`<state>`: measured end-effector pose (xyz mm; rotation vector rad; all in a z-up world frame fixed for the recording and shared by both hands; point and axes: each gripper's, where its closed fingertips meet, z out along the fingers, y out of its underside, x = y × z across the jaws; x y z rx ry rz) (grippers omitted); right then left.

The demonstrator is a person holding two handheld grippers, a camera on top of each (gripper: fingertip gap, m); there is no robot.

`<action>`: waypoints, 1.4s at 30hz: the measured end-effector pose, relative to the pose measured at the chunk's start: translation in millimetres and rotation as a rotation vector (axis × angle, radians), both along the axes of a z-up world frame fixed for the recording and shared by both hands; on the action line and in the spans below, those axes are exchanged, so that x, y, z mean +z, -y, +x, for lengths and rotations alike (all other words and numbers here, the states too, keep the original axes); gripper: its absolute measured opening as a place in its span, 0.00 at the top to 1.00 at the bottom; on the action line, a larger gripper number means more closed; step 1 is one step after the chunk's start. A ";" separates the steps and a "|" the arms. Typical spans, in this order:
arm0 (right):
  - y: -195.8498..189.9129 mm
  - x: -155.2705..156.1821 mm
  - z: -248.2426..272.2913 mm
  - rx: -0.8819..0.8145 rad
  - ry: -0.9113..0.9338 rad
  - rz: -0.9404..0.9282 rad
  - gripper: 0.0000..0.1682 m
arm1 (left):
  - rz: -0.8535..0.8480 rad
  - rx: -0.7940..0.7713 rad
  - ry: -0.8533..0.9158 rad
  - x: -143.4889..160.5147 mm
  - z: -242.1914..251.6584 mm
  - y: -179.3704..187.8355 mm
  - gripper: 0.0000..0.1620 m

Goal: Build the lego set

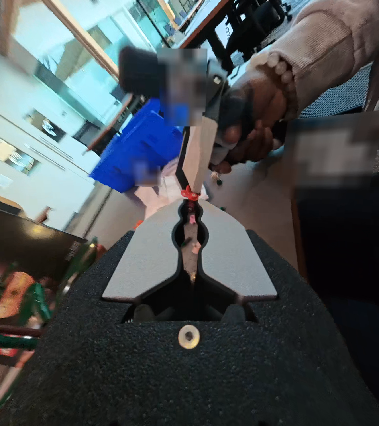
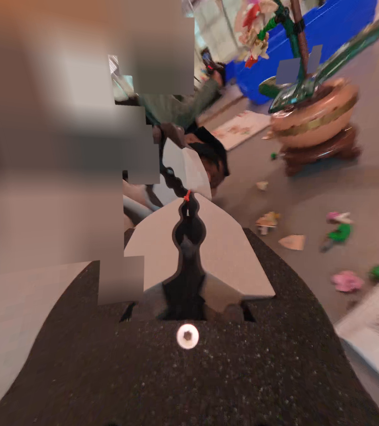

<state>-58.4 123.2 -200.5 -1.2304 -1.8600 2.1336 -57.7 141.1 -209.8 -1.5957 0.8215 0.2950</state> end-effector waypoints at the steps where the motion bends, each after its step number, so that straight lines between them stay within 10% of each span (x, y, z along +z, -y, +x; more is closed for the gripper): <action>1: -2.2 -3.8 -2.2 -0.042 -0.060 0.154 1.00 | -0.035 0.005 0.056 -4.8 -1.1 -1.6 0.97; 8: -5.9 -2.5 1.0 -0.158 -0.740 1.163 1.00 | -0.208 -0.045 0.441 -9.9 4.3 -2.0 0.97; 20: -8.9 18.6 5.6 -0.198 -0.584 0.533 1.00 | -0.121 -0.142 0.736 18.5 10.8 -0.2 0.98; 24: -9.3 16.3 -3.1 -0.229 -0.482 0.507 1.00 | 0.002 -0.065 0.443 22.7 2.1 3.0 0.98; 30: 19.2 -13.4 13.0 -0.107 -0.631 0.890 1.00 | -0.088 0.027 0.586 14.0 -21.1 -0.9 0.97; 42: -87.5 -34.1 5.2 -0.273 -0.113 0.918 1.00 | -0.130 0.115 0.453 -5.1 -28.7 -2.9 0.97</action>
